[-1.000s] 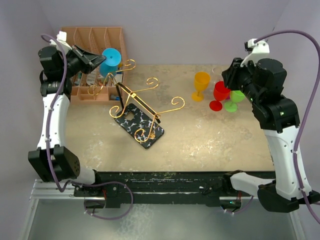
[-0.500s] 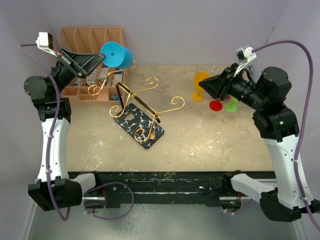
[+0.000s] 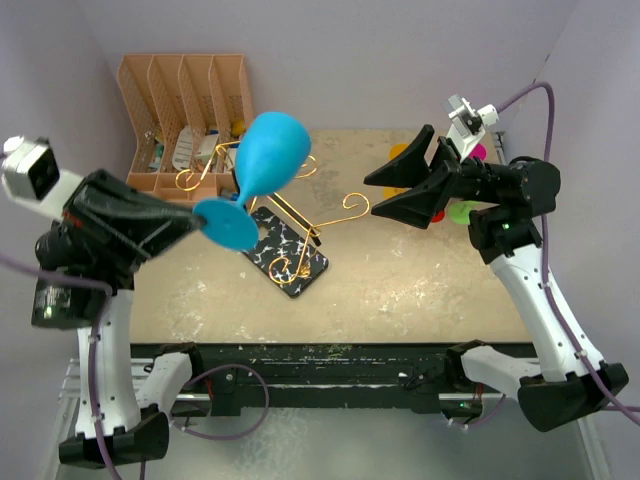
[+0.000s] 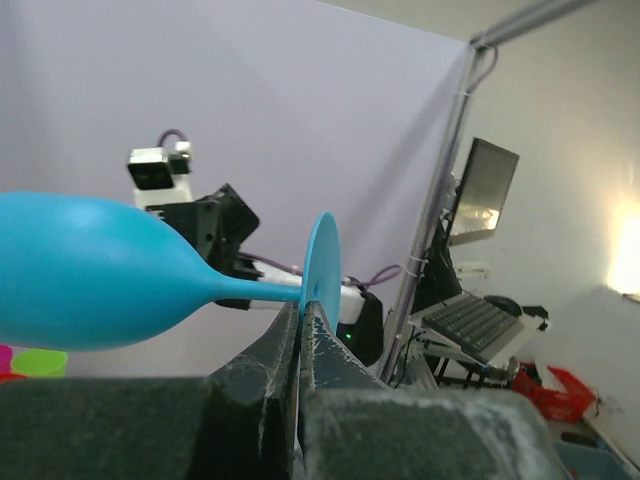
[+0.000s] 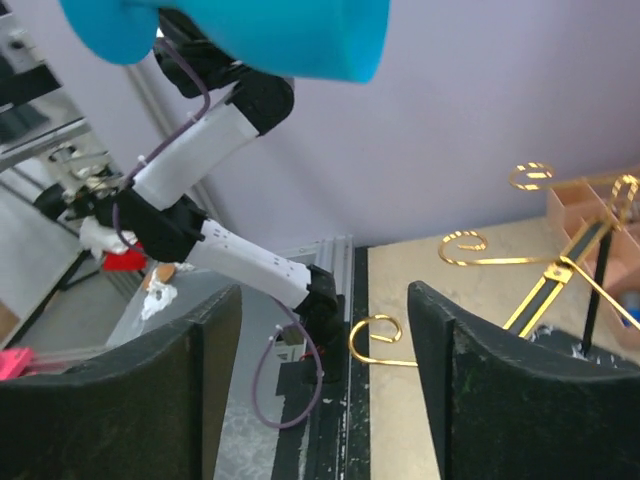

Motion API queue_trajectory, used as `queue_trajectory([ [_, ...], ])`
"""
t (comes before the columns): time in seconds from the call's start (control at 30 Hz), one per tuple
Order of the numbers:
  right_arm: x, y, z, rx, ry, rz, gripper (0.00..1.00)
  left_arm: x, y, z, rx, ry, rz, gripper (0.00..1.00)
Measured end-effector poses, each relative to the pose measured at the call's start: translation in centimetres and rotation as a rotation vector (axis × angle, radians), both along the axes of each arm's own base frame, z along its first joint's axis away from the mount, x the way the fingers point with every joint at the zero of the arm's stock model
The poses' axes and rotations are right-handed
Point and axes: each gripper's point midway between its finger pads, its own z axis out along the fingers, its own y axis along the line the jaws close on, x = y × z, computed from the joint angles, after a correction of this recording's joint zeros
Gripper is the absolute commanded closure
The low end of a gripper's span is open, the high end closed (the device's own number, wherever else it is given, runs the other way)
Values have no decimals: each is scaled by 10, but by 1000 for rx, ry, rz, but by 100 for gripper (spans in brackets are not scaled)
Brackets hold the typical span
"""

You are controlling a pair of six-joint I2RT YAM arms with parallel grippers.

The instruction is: Take the wine glass off the wine glass rack

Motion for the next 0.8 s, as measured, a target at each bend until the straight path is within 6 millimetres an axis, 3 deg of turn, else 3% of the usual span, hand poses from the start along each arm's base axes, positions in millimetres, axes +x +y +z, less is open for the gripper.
queue_trajectory([
  [0.2, -17, 16, 24, 42, -132, 164, 27, -76, -10, -6, 21, -200, -44, 100],
  [0.3, -27, 29, 39, 65, -198, 247, 28, -81, -10, -9, 15, -222, -50, 100],
  [0.43, -36, 40, 52, 96, -255, 321, 29, -67, -7, -14, -1, -178, -55, 100],
  [0.57, -42, 41, 59, 124, -298, 354, 29, -54, -4, -17, -17, -138, -58, 100],
  [0.8, -55, 44, 67, 155, -351, 400, 29, -57, -4, -16, -27, -154, -61, 100],
])
